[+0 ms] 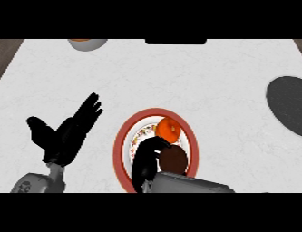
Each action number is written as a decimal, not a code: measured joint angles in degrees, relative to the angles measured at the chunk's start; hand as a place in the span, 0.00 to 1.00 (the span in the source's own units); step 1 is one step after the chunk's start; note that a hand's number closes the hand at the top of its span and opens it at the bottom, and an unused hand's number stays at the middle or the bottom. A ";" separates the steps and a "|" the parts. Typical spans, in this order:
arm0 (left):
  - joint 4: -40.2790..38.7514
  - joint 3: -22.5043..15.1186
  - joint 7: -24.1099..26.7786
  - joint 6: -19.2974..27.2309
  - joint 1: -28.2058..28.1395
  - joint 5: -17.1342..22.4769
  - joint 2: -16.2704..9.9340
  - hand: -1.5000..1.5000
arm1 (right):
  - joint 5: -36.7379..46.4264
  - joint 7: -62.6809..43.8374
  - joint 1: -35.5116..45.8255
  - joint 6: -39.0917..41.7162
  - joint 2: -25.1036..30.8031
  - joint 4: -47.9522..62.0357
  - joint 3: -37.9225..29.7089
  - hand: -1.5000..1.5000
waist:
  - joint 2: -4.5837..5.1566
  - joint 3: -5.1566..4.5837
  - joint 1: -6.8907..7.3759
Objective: Pick the cupcake from the plate and place it in the pan
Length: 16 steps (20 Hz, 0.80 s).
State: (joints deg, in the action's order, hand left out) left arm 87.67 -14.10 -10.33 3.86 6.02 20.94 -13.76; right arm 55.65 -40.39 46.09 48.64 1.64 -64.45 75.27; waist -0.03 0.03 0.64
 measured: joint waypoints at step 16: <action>1.19 4.12 1.13 2.34 -5.09 -0.26 -0.14 0.50 | -1.05 6.00 -16.45 -38.56 19.52 -26.11 -18.71 1.00 | -1.52 0.63 -8.49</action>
State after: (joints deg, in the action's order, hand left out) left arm 88.86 -9.98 -9.20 6.20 0.93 20.68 -13.89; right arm 54.60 -34.40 29.64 10.07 21.15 -90.56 56.56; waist -1.56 0.66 -7.85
